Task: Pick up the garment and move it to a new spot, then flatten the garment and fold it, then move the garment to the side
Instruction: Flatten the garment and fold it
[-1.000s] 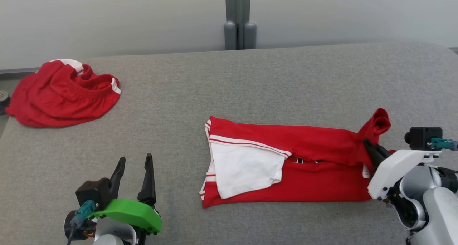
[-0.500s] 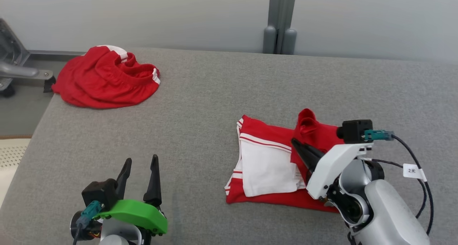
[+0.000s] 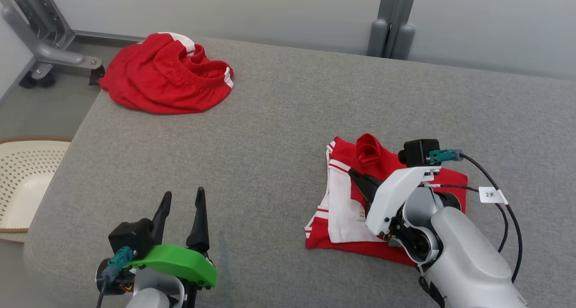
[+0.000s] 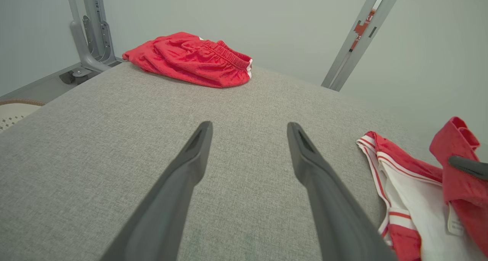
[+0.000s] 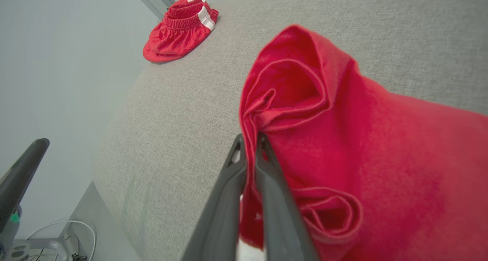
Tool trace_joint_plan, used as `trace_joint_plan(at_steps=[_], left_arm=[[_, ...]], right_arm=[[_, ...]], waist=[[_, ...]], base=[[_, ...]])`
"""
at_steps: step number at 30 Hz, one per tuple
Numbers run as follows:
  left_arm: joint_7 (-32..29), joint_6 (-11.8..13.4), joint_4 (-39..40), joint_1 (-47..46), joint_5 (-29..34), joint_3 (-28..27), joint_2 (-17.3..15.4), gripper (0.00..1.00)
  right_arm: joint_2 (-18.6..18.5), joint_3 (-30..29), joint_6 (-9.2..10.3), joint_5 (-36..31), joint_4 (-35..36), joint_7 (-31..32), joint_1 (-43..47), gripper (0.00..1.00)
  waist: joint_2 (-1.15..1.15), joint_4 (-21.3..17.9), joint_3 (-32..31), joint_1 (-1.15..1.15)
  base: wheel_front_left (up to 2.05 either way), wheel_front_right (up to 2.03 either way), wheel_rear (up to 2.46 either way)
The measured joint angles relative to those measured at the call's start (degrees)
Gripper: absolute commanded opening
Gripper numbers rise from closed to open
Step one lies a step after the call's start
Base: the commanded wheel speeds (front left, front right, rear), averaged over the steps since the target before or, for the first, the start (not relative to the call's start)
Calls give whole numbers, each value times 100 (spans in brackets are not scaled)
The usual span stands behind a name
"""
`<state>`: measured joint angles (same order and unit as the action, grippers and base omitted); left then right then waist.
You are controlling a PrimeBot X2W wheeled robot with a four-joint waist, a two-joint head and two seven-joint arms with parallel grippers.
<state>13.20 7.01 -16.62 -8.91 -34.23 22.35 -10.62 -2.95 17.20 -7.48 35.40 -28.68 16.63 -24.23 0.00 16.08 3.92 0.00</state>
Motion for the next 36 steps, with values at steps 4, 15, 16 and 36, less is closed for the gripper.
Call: trace_joint_plan(at_steps=[4,15,16,36], left_arm=[[31,-15,-57,-14,-9,-4,23,100],[60,-70,-222,-120,-25,40,89,100],[76,-70,-226,-120,-26,40,88,100],[92,-52,-247,-121,-47,104,51,100]], right_arm=[[3,158,0,135,-380,-137,-226,0],[8,849,0,991,-859,-748,-703,100],[12,926,0,1025,-838,-811,-738,100],[-865,483,0,281,-358,-1984,-406,89]], waist=[[0,36,42,0],[0,-86,73,0],[0,-112,71,0],[0,-587,-26,0]], base=[[0,0,0],[0,0,0],[0,0,0],[0,0,0]])
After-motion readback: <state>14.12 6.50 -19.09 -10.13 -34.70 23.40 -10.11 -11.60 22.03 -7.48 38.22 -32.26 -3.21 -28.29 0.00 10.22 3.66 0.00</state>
